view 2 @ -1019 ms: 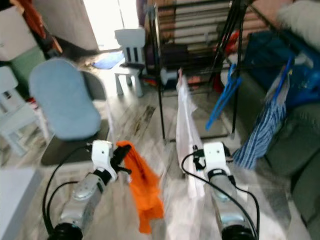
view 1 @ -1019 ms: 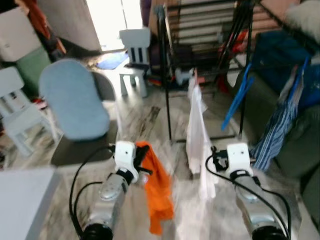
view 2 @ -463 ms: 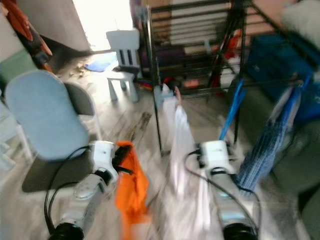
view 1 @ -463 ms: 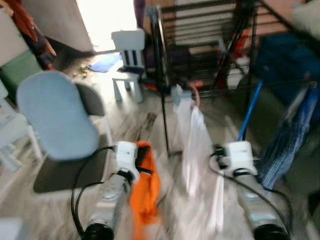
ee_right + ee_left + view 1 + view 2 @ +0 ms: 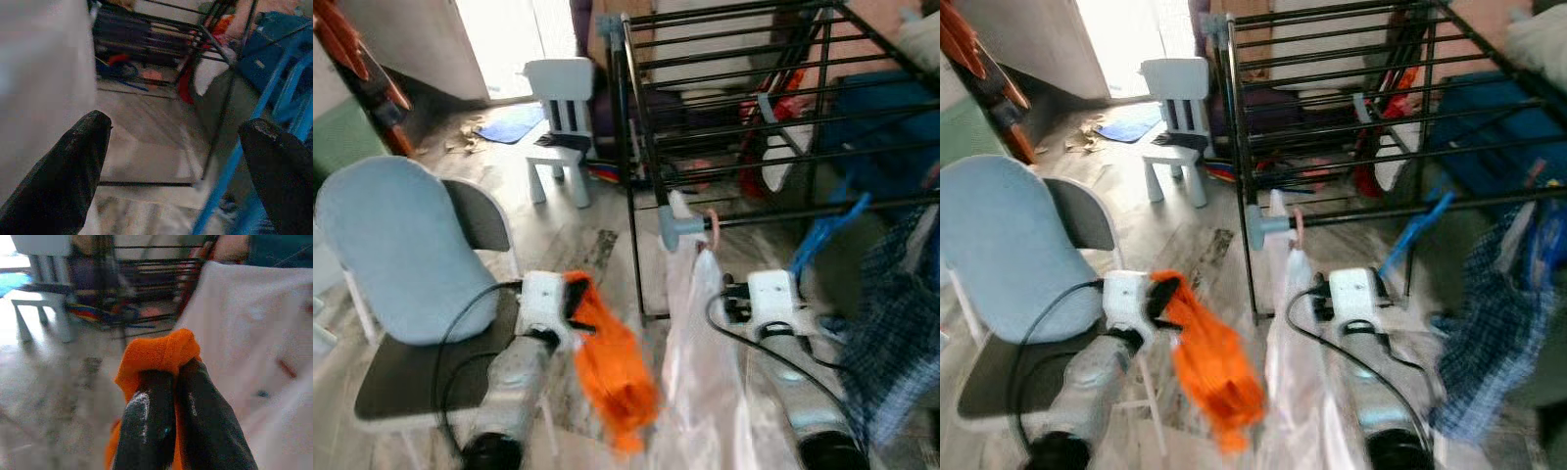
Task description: Hang hanger
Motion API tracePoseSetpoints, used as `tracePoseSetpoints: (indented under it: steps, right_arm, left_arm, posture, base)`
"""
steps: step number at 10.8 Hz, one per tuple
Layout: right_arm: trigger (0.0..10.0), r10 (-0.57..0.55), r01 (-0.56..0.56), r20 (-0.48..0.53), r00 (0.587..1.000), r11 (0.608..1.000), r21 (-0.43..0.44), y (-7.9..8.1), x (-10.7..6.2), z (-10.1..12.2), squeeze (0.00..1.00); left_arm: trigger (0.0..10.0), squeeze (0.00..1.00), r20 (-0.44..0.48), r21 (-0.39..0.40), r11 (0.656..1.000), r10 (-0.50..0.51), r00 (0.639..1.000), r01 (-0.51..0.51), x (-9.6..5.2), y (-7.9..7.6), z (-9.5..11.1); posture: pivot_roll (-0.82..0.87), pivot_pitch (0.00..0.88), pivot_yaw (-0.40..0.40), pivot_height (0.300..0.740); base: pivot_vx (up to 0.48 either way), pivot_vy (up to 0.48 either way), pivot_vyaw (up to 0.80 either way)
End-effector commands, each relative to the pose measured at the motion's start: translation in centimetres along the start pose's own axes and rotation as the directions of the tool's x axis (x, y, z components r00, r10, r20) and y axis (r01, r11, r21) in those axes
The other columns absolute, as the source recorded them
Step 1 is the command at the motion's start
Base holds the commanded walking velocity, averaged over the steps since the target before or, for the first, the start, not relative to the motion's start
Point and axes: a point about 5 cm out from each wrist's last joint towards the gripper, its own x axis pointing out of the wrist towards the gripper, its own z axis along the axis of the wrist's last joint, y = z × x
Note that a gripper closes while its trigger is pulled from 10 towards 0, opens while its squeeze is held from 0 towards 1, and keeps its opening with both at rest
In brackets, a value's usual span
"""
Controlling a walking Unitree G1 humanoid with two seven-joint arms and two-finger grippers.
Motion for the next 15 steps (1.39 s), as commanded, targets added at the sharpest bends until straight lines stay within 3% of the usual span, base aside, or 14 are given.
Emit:
tracePoseSetpoints:
  steps: [1, 6, 9, 11, 15]
  right_arm:
    - [10.0, -0.015, 0.015, -0.012, 1.0, 1.0, -0.005, 0.3, 0.2, 0.1, 0.0]
    - [10.0, -0.056, 0.057, 0.033, 0.998, 0.998, -0.032, -0.5, 0.9, 1.3, 0.0]
    - [10.0, -0.098, 0.104, 0.067, 0.993, 0.99, -0.097, -2.2, 0.0, 1.0, 0.0]
    - [10.0, -0.179, 0.192, 0.098, 0.979, 0.969, -0.153, -4.0, -0.3, 1.2, 0.0]
    - [10.0, -0.205, 0.211, 0.059, 0.977, 0.966, -0.15, -5.1, -0.1, 0.9, 0.0]
  left_arm:
    - [10.0, 0.0, 0.007, 0.021, 0.999, 0.032, 0.999, -0.033, -0.3, 1.1, 0.3]
    - [10.0, 0.0, -0.002, 0.025, 0.999, 0.03, 1.0, -0.03, -0.1, 1.0, 0.2]
    - [10.0, 0.0, -0.008, 0.011, 1.0, 0.027, 1.0, -0.027, -0.1, 0.8, 0.0]
    - [10.0, 0.0, -0.009, 0.007, 1.0, 0.018, 1.0, -0.018, 0.0, 0.5, 0.0]
    - [10.0, 0.0, -0.008, -0.001, 1.0, 0.011, 1.0, -0.011, 0.1, 0.4, 0.0]
  posture:
    - [-0.15, 0.0, 0.085, 0.74]
    - [-0.15, 0.0, 0.083, 0.74]
    - [-0.16, 0.0, 0.089, 0.74]
    - [-0.17, 0.0, 0.092, 0.74]
    - [-0.17, 0.0, 0.087, 0.74]
  base:
    - [0.0, 0.0, 0.0]
    - [0.0, 0.0, 0.0]
    - [0.0, 0.0, 0.0]
    - [0.0, 0.0, 0.0]
    - [0.0, 0.0, 0.0]
